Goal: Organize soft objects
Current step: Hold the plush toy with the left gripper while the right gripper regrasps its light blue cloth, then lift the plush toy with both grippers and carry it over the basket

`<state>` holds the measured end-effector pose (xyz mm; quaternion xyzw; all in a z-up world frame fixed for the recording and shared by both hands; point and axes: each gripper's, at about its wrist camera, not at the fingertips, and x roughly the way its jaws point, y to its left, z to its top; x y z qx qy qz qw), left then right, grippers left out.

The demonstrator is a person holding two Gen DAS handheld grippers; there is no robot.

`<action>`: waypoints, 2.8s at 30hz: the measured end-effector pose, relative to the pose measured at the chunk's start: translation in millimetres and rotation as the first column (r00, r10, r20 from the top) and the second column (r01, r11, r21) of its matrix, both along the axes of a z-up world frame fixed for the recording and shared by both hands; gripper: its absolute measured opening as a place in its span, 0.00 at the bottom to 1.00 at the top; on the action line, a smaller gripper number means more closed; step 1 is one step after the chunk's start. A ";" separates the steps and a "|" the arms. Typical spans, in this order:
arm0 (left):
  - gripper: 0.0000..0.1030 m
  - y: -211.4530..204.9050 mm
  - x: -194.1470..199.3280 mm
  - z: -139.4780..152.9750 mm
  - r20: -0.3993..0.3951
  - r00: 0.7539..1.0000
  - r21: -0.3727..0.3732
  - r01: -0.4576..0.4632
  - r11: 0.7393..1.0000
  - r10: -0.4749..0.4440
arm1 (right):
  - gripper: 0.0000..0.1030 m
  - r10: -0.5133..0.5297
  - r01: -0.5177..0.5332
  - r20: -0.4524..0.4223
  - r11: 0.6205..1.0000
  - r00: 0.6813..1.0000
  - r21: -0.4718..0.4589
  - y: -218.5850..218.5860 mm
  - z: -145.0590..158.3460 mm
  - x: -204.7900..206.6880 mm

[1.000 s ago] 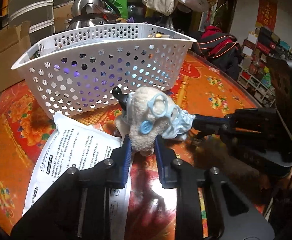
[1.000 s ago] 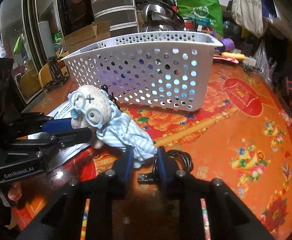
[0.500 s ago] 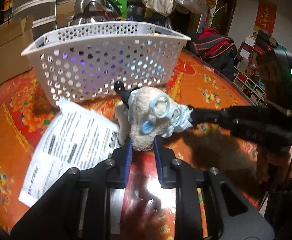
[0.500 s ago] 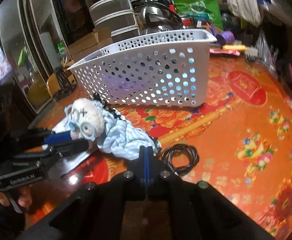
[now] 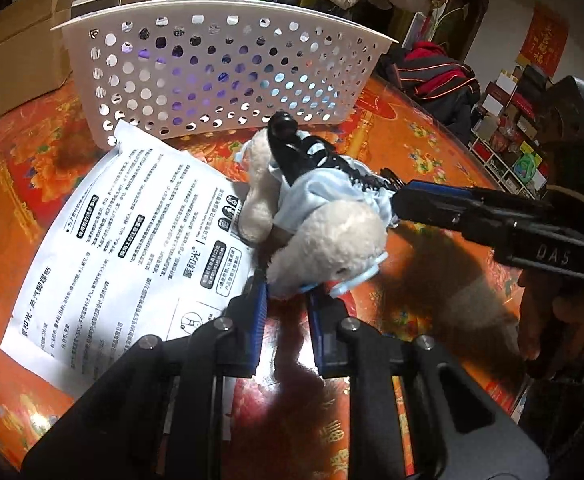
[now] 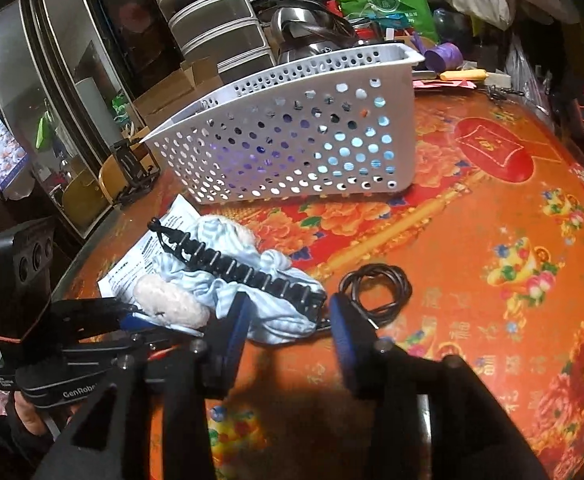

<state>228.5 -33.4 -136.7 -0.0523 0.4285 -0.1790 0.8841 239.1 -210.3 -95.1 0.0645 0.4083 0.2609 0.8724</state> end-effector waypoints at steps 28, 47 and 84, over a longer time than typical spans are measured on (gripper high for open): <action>0.14 -13.4 1.5 17.9 0.034 0.995 0.056 0.089 0.994 -0.091 | 0.31 0.108 -0.095 0.071 0.982 0.992 -0.162 32.3 0.9 -1.8; 0.10 2.6 -14.6 40.5 0.121 0.991 0.019 0.052 0.998 -0.053 | 0.11 0.085 -0.074 0.091 0.991 0.992 -0.114 24.3 7.1 -10.5; 0.09 13.5 96.7 249.2 0.385 0.923 0.092 -0.022 0.995 -0.015 | 0.07 0.047 0.034 0.410 0.982 0.911 -0.187 43.3 189.3 49.3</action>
